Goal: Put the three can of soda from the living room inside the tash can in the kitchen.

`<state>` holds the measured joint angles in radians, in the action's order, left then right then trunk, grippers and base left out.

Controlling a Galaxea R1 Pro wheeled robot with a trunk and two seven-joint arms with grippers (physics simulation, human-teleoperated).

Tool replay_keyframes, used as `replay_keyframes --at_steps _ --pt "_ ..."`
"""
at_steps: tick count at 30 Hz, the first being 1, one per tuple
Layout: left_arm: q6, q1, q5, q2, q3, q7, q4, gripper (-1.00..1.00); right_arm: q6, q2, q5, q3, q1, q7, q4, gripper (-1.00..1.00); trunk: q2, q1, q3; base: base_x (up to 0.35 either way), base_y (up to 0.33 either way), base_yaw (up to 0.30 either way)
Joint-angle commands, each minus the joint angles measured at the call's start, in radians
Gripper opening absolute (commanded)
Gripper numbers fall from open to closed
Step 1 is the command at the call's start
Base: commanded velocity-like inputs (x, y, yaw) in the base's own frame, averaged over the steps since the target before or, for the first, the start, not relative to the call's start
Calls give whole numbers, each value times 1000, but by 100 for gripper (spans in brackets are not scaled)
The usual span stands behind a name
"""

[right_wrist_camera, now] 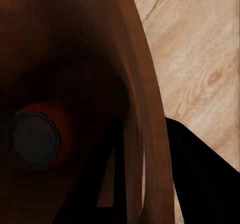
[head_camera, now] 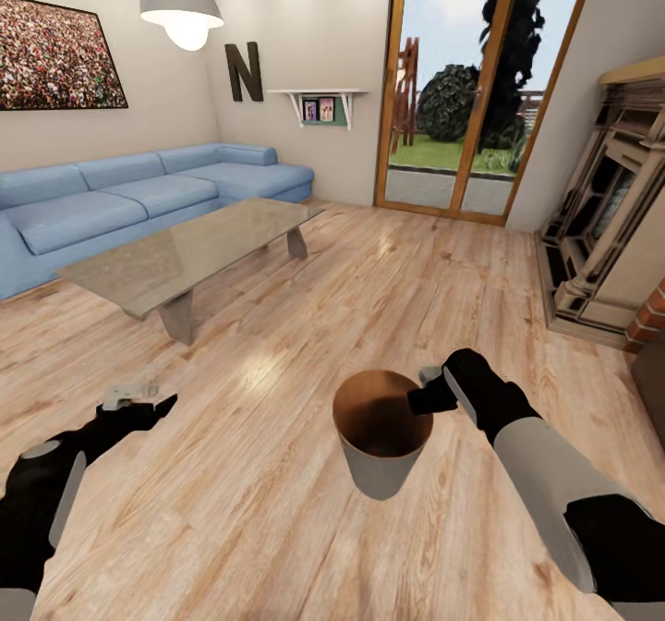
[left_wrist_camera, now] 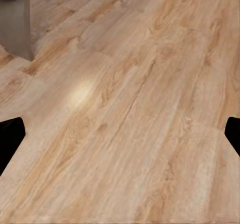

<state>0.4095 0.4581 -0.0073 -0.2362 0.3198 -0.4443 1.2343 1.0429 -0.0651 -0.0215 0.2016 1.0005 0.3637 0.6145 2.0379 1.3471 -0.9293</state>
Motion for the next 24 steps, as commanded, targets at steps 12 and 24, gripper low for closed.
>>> replay_keyframes --at_steps 12,24 --pt "-133 -138 7 32 6 160 -27 100 -110 -19 39 -55 -142 -8 7 -100 0 0 0 0 116 0" --pt "-132 -143 4 60 7 166 -37 100 -128 -14 35 -68 -161 -10 7 -100 0 0 0 0 278 0"
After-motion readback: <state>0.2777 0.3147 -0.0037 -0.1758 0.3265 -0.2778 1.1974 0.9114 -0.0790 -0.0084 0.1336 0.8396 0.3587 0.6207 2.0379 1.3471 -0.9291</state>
